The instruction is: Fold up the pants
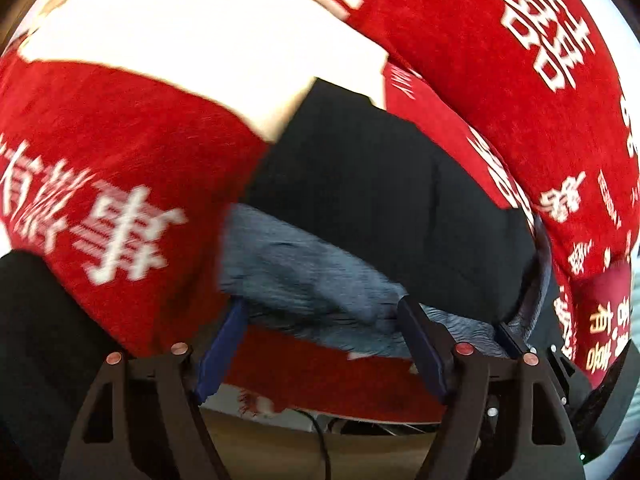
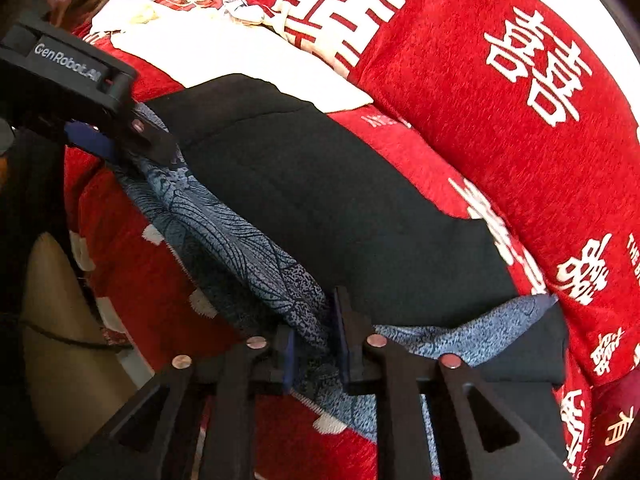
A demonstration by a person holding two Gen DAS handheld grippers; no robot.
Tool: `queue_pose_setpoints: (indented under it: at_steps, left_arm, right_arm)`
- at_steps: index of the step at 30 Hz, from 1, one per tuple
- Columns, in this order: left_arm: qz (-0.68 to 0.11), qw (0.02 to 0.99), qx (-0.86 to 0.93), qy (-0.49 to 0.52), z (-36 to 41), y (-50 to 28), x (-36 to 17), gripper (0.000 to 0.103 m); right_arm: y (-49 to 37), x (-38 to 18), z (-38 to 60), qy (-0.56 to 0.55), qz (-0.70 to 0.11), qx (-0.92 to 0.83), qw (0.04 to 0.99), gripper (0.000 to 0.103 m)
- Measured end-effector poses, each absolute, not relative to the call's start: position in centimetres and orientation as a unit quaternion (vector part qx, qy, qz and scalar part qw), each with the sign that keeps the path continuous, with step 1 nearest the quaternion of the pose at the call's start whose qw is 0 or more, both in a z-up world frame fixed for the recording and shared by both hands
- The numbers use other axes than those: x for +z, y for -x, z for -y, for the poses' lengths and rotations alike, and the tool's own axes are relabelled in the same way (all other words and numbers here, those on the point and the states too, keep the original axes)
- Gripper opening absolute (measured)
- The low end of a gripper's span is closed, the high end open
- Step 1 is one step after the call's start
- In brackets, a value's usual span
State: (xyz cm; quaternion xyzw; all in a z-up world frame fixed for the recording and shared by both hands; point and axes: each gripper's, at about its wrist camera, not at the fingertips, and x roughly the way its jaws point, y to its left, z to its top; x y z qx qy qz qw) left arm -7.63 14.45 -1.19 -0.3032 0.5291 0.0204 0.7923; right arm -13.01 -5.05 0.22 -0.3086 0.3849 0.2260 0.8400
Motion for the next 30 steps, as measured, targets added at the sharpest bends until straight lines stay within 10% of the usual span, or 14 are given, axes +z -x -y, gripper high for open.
queue_pose_setpoints:
  at_steps: [3,8,20,23,30]
  left_arm:
    - [-0.517,0.794,0.047,0.316,-16.3,8.8,-1.3,0.078]
    - [-0.494,0.822,0.039,0.281,-15.3,7.3,0.6,0.078]
    - [-0.549,0.825,-0.012,0.134,-6.5,1.3,-0.6,0.078]
    - [-0.554,0.827,-0.025,0.089,-5.0,1.9,-1.1,0.100]
    - [-0.554,0.829,-0.009,0.075,-3.9,2.2,-1.2,0.102]
  right_arm:
    - [13.0,1.6,5.8,0.269,-0.411,0.248,0.835,0.026]
    - [12.5,4.8,7.6,0.182,-0.415,0.270,0.849,0.074]
    - [7.2,0.9,9.7,0.071,-0.509,0.193,0.836,0.078]
    - [8.0,1.9,10.2,0.073,-0.499,0.195,0.841,0.078]
    - [2.6,5.7,16.7,-0.003,-0.465,0.040,0.884,0.084]
